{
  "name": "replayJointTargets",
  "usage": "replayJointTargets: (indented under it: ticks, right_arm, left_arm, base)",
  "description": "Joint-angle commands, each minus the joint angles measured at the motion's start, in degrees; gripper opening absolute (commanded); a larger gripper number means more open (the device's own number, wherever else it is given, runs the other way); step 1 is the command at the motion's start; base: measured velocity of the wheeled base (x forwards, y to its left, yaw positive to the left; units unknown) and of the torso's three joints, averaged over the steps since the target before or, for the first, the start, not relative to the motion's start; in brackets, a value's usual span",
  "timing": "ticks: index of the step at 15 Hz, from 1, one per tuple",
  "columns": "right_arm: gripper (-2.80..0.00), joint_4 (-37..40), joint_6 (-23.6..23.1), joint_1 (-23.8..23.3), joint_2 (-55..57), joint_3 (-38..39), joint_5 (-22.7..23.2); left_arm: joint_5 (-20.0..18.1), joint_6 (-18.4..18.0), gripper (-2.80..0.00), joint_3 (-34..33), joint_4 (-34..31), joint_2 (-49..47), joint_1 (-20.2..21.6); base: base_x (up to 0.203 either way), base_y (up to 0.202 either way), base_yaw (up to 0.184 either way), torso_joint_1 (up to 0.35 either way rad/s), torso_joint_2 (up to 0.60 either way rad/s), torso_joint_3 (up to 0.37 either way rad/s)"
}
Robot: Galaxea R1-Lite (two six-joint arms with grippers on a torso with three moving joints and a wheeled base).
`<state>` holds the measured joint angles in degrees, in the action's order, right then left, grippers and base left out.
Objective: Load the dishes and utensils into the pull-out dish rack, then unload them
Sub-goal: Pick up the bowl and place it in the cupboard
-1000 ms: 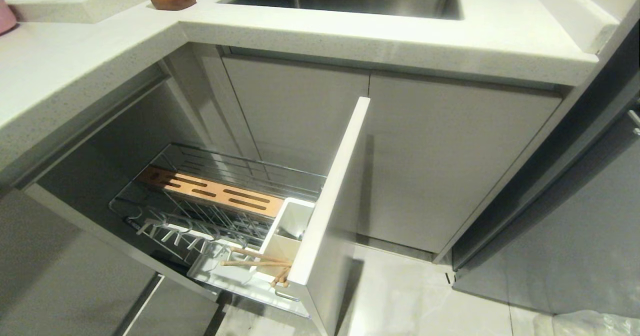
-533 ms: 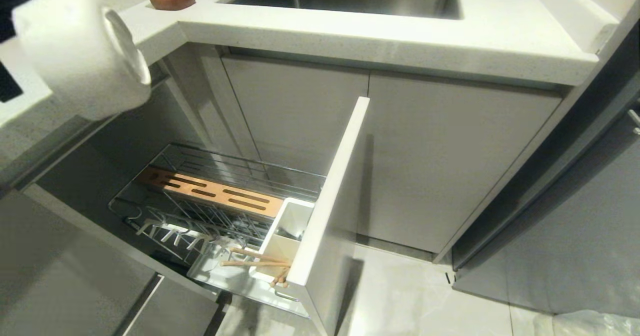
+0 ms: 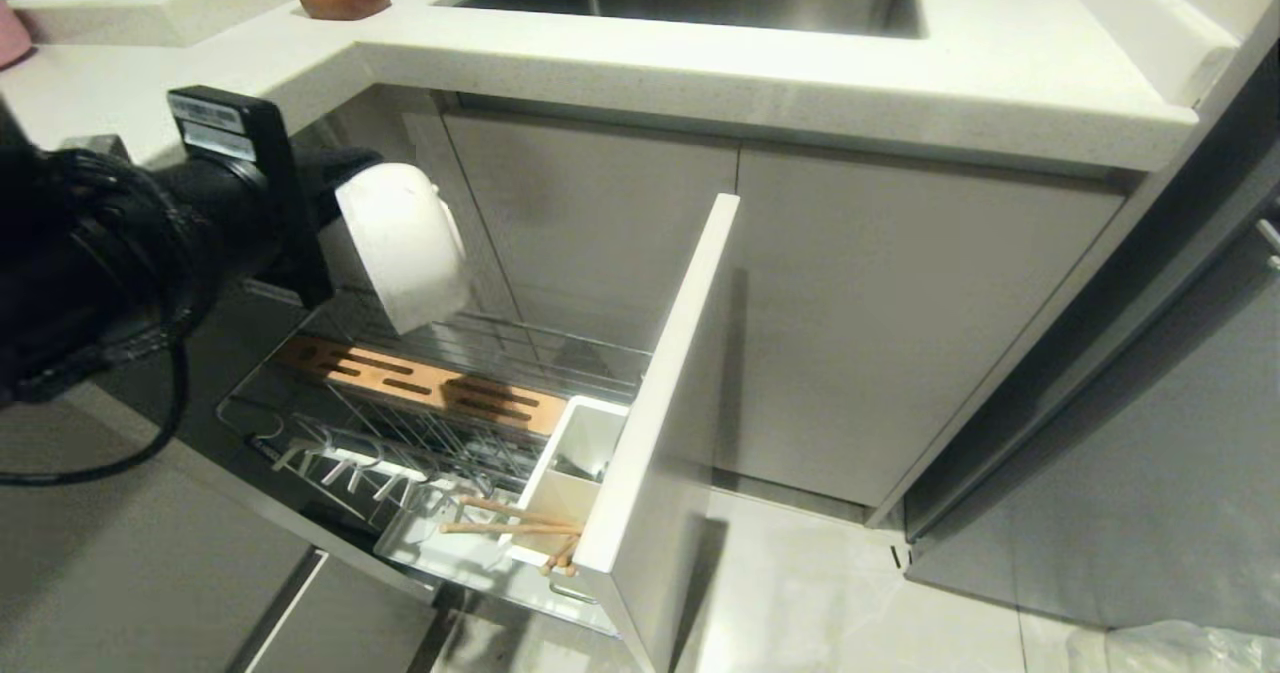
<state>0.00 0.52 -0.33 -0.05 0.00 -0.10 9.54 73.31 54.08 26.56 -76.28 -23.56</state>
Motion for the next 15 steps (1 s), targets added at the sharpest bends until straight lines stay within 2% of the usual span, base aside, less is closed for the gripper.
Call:
replayJointTargets:
  ticks: [1, 2, 8, 11, 15]
  right_arm:
    - [-2.80, 0.0, 0.0, 0.0, 0.0, 0.0, 0.0]
    - [-2.80, 0.0, 0.0, 0.0, 0.0, 0.0, 0.0]
    - [-2.80, 0.0, 0.0, 0.0, 0.0, 0.0, 0.0]
    - [-2.80, 0.0, 0.0, 0.0, 0.0, 0.0, 0.0]
    - [-2.80, 0.0, 0.0, 0.0, 0.0, 0.0, 0.0]
  left_arm:
    - [6.6, 0.5, -2.80, -1.3, 1.9, -4.8, -5.1]
    - [8.8, 0.6, -2.80, -1.9, 2.5, -5.7, -6.2]
    - [11.3, 0.8, -2.80, -7.0, 14.0, -13.2, -5.5]
    - [11.5, 2.6, -2.80, -7.2, 17.4, -16.9, -3.6]
    - [11.8, 2.8, -2.80, -8.1, 26.3, -21.0, -1.8]
  base:
    - [0.000, 0.000, 0.000, 0.000, 0.00, 0.000]
    - [0.000, 0.000, 0.000, 0.000, 0.00, 0.000]
    - [0.000, 0.000, 0.000, 0.000, 0.00, 0.000]
    - [0.000, 0.000, 0.000, 0.000, 0.00, 0.000]
    - [0.000, 0.000, 0.000, 0.000, 0.00, 0.000]
